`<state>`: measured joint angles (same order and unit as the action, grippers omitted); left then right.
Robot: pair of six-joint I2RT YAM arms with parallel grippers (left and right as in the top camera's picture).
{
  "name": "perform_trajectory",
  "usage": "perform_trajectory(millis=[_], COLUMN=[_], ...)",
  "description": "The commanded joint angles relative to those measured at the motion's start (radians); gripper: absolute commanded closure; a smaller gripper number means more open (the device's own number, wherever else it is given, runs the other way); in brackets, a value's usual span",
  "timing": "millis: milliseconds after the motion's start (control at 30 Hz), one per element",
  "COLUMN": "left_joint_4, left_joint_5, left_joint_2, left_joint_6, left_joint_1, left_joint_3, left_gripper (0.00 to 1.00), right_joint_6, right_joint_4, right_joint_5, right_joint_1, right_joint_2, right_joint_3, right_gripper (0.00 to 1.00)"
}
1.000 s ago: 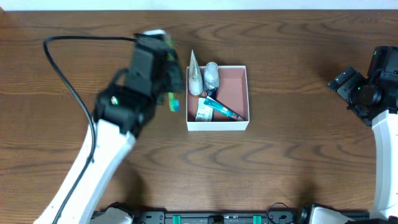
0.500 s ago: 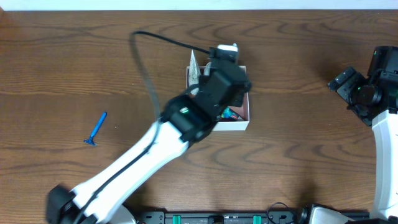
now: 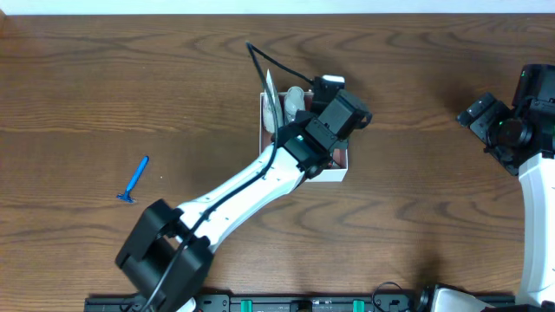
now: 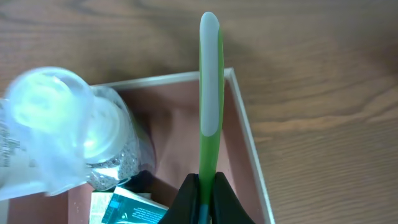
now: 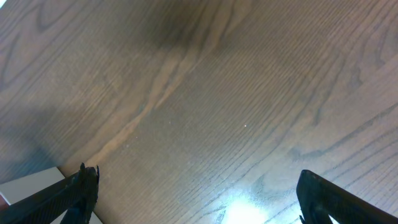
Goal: Pack container
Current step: 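Carry the toothbrush into the box and lower it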
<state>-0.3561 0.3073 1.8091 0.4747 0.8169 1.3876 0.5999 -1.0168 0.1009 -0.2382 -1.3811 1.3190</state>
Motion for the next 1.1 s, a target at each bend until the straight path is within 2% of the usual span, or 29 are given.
perform_trajectory(millis=[0, 300, 400, 533, 633, 733, 833, 900, 1067], left_joint_4=[-0.004, -0.008, -0.021, -0.027, -0.027, -0.027, -0.027, -0.027, -0.076], left_joint_5=[0.03, 0.018, 0.016, 0.016, 0.016, 0.016, 0.017, 0.02, 0.02], left_joint_2=[0.025, 0.033, 0.033, 0.033, 0.033, 0.033, 0.029, 0.015, -0.09], left_joint_6=[0.01, 0.011, 0.021, 0.021, 0.021, 0.021, 0.016, -0.007, -0.074], left_joint_1=[-0.003, -0.003, -0.003, -0.003, -0.003, -0.003, -0.003, -0.003, -0.003], left_joint_3=[0.011, 0.011, 0.011, 0.011, 0.011, 0.011, 0.011, 0.012, 0.037], left_gripper=[0.94, 0.95, 0.92, 0.84, 0.83, 0.75, 0.73, 0.71, 0.59], right_joint_6=[0.016, 0.016, 0.016, 0.016, 0.016, 0.016, 0.016, 0.016, 0.016], right_joint_4=[-0.001, -0.001, -0.001, -0.001, -0.001, -0.001, -0.001, -0.001, -0.001], right_joint_5=[0.0, 0.0, 0.0, 0.0, 0.0, 0.0, 0.0, 0.0, 0.0], right_joint_1=[-0.005, -0.005, -0.005, -0.005, -0.005, -0.005, -0.005, -0.005, -0.005], right_joint_2=[-0.001, -0.001, -0.001, -0.001, -0.001, -0.001, -0.001, -0.001, -0.001], right_joint_3=[0.014, 0.014, 0.014, 0.014, 0.014, 0.014, 0.014, 0.014, 0.014], right_gripper=[0.01, 0.01, 0.01, 0.01, 0.01, 0.01, 0.01, 0.01, 0.01])
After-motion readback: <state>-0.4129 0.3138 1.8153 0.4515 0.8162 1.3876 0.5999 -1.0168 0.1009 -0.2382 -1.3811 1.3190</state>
